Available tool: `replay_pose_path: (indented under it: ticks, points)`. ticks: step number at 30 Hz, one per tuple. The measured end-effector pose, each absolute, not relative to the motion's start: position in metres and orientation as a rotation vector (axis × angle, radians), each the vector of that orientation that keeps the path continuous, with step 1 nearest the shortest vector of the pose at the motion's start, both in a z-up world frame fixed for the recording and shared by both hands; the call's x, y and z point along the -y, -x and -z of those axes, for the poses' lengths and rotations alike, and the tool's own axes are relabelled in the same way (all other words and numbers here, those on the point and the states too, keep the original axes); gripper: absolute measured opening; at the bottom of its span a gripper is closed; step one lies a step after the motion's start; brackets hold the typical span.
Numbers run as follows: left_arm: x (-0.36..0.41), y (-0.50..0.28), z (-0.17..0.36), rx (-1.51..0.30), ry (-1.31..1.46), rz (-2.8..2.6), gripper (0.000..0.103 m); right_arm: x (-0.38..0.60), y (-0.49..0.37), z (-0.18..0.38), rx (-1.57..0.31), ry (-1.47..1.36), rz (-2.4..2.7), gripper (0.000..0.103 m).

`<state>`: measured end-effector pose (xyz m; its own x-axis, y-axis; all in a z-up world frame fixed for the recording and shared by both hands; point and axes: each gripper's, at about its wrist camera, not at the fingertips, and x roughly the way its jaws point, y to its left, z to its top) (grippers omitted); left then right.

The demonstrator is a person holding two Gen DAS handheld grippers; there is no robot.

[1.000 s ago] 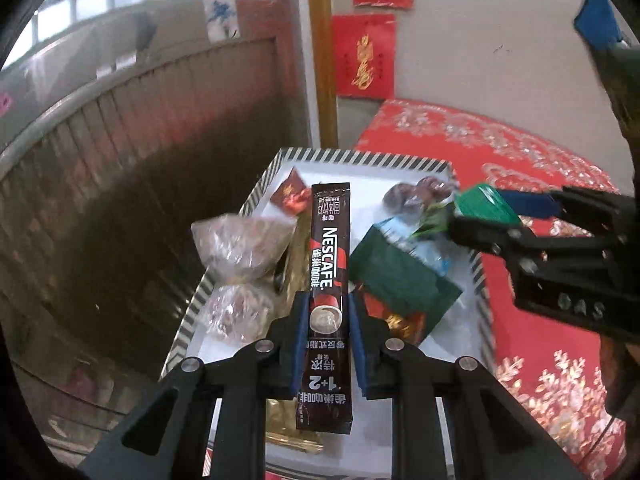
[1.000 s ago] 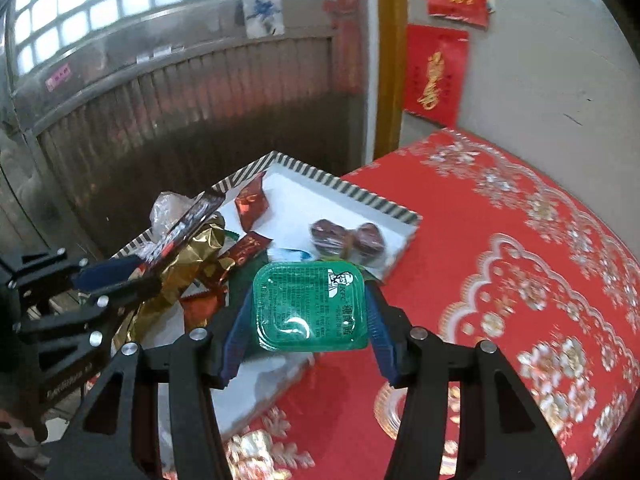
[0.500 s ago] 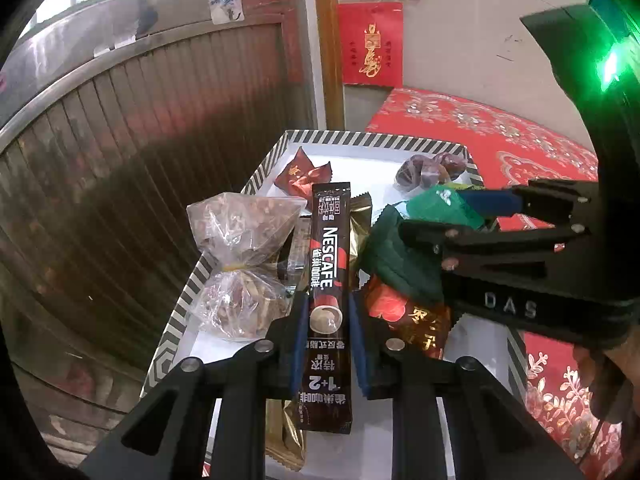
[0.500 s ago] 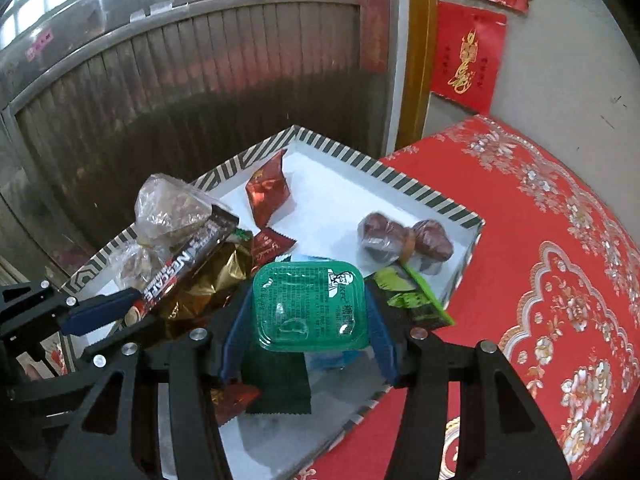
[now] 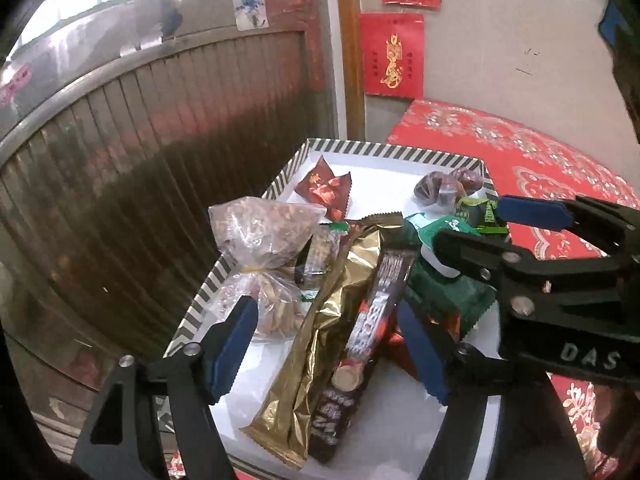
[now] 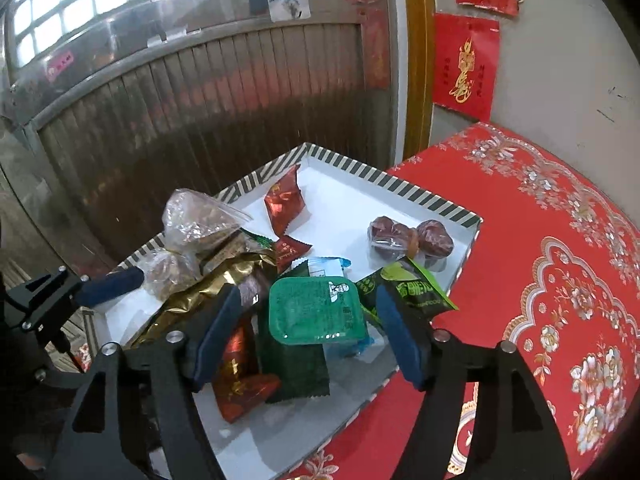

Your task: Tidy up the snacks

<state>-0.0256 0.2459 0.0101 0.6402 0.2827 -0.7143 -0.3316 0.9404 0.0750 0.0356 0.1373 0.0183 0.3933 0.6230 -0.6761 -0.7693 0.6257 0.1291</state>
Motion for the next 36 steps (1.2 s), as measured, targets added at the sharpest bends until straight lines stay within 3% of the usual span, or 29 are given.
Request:
replay_pose_path:
  ticks: [3,7,19,36]
  points:
    - [-0.243,0.029,-0.014,-0.791,0.063,-0.354,0.081,-0.128,-0.027,-0.023,-0.739,0.221,-0.870,0.071]
    - [-0.236,0.037,-0.020,-0.751,0.062,-0.365,0.083,-0.103,-0.013,-0.031,-0.706,0.194,-0.805,0.083]
    - [-0.212,0.066,-0.029,-0.703,0.096,-0.383,0.086,-0.024,0.037,-0.035,-0.615,0.052,-0.580,0.087]
    - [-0.192,0.096,-0.027,-0.724,0.000,-0.359,0.087,-0.005,0.066,-0.023,-0.604,0.003,-0.567,0.089]
